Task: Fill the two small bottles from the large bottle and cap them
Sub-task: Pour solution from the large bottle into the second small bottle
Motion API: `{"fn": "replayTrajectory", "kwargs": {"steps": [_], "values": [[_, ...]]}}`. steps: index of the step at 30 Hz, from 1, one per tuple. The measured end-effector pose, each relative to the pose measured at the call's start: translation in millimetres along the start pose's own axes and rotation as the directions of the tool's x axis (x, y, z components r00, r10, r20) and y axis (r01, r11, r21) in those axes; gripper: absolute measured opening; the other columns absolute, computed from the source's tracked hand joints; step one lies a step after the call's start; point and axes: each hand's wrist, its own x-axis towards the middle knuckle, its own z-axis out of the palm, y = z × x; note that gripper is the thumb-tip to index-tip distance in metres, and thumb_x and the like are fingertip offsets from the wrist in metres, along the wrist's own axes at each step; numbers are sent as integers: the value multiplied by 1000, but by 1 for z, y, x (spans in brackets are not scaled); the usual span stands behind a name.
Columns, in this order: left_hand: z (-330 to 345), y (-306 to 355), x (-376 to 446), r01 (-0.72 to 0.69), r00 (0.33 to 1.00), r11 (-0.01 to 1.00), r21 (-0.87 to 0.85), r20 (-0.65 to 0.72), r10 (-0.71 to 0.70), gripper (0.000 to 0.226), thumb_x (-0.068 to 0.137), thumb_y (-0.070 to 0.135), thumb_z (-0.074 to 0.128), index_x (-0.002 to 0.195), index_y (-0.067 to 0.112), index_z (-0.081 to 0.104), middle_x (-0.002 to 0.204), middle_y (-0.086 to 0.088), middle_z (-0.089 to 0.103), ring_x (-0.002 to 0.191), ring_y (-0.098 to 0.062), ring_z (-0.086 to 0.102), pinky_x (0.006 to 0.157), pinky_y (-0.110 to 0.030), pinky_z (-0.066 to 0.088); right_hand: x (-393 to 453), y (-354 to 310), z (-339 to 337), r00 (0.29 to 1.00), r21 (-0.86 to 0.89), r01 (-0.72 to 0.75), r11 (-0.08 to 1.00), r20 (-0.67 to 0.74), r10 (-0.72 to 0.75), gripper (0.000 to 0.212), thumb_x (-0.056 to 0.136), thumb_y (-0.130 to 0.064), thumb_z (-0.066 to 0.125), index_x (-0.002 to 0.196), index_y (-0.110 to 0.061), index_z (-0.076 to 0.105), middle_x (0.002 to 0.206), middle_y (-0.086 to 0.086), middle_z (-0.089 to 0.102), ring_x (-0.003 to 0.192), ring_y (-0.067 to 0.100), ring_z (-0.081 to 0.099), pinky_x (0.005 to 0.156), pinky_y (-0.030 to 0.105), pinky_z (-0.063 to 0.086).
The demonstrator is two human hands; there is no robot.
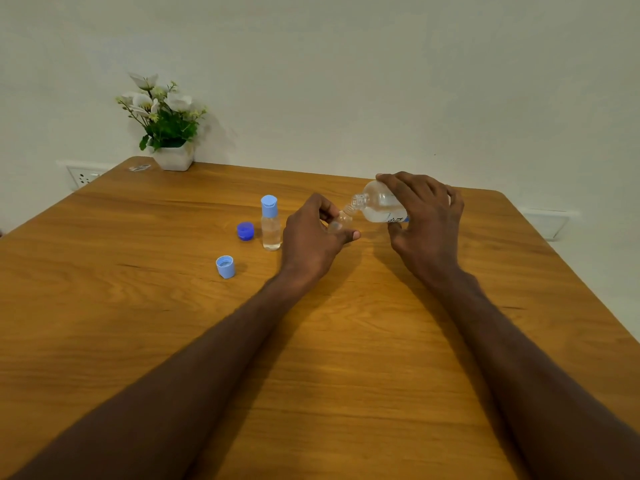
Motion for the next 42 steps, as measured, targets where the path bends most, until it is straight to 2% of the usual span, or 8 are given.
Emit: {"fn": "replayTrajectory", "kwargs": {"steps": [12, 20, 33, 42], "values": [[1, -1, 0, 11, 1000, 1000, 18, 3, -11, 45, 69, 33, 95, 98, 22, 63, 89, 15, 64, 81, 1, 58, 65, -17, 45, -1, -1, -3, 1000, -3, 3, 1000, 2, -3, 80, 75, -10, 74, 149, -33, 52, 146, -6, 57, 140, 23, 46, 115, 57, 28], [1, -2, 1, 14, 1000, 999, 33, 5, -14, 45, 70, 36, 94, 99, 22, 63, 92, 14, 65, 85, 0, 60, 69, -25, 53, 0, 0, -3, 1000, -3, 2, 1000, 8, -2, 80, 76, -10, 75, 149, -33, 51, 147, -6, 57, 140, 22, 45, 116, 56, 27], [2, -4, 1, 30, 1000, 998, 52, 5, -30, 46, 69, 39, 94, 99, 24, 63, 89, 16, 64, 81, 2, 60, 64, -19, 47, 0, 0, -2, 1000, -3, 1, 1000, 9, -1, 81, 74, -10, 74, 148, -34, 52, 144, -8, 57, 139, 22, 46, 115, 57, 28], [2, -3, 1, 32, 999, 998, 56, 7, -33, 46, 69, 39, 94, 99, 24, 63, 90, 15, 64, 82, 1, 60, 66, -21, 48, 0, -1, -3, 1000, -3, 2, 1000, 11, -1, 81, 74, -8, 74, 148, -34, 52, 145, -7, 57, 139, 23, 46, 115, 58, 27]]}}
